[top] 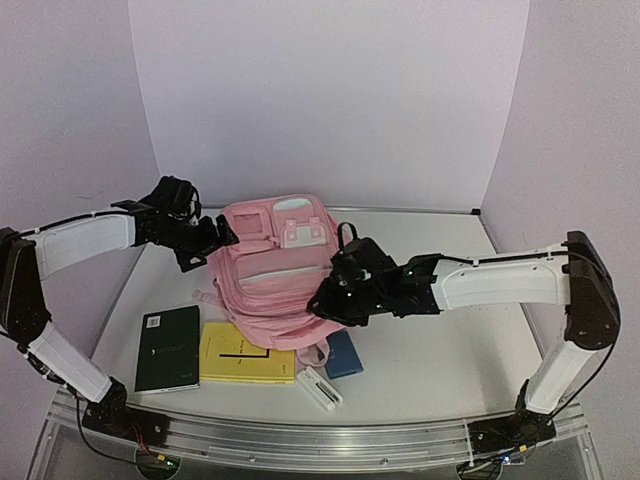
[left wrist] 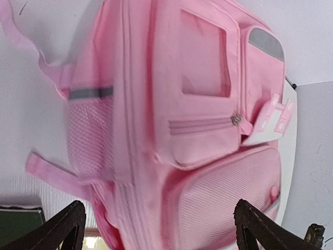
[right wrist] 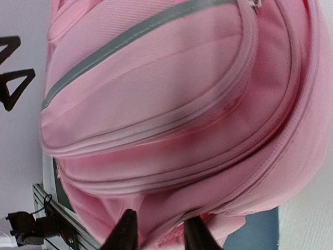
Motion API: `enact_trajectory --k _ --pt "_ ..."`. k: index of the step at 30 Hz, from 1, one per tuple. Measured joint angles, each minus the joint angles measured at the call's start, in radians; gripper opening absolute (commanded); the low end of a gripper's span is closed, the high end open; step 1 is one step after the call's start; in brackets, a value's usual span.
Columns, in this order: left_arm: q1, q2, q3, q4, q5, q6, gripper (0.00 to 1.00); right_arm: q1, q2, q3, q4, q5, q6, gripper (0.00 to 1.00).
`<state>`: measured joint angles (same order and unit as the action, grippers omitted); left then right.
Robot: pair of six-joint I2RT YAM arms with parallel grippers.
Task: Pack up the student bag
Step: Adjust the student bag at the center of the board.
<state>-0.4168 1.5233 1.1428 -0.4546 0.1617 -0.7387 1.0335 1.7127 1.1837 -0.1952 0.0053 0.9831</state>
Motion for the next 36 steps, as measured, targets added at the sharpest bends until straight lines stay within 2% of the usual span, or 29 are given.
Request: enact_trajectory --k 3,6,11,18,21,25,27,33,36 --pt "0.000 -0.095 -0.079 -0.012 0.010 -0.030 1.00 0.040 0.026 0.042 0.040 -0.012 -0.020 0.73" --pt "0.000 -0.164 -0.150 -0.025 0.021 -0.058 1.00 0.046 0.024 0.074 0.066 0.002 -0.060 0.78" --pt "0.000 -0.202 -0.236 -0.026 0.022 -0.092 0.98 -0.061 0.007 0.096 0.044 0.008 -0.151 0.76" --pt "0.002 -0.188 -0.288 0.018 0.055 -0.132 0.76 -0.305 0.042 0.111 0.020 -0.071 -0.324 0.71" --pt "0.002 -0.170 -0.291 0.037 0.054 -0.149 0.70 -0.342 0.110 0.152 0.010 -0.106 -0.385 0.68" --pt "0.002 -0.134 -0.306 0.061 0.052 -0.151 0.64 -0.376 0.215 0.224 0.012 -0.140 -0.444 0.59" --pt "0.002 -0.105 -0.307 0.080 0.054 -0.144 0.55 -0.403 0.249 0.235 0.016 -0.165 -0.464 0.58" --pt "0.008 0.014 -0.278 0.149 0.087 -0.046 0.14 -0.501 0.271 0.208 0.037 -0.219 -0.501 0.56" --pt "0.010 0.092 -0.217 0.147 0.102 0.045 0.01 -0.529 0.267 0.159 0.058 -0.233 -0.513 0.55"
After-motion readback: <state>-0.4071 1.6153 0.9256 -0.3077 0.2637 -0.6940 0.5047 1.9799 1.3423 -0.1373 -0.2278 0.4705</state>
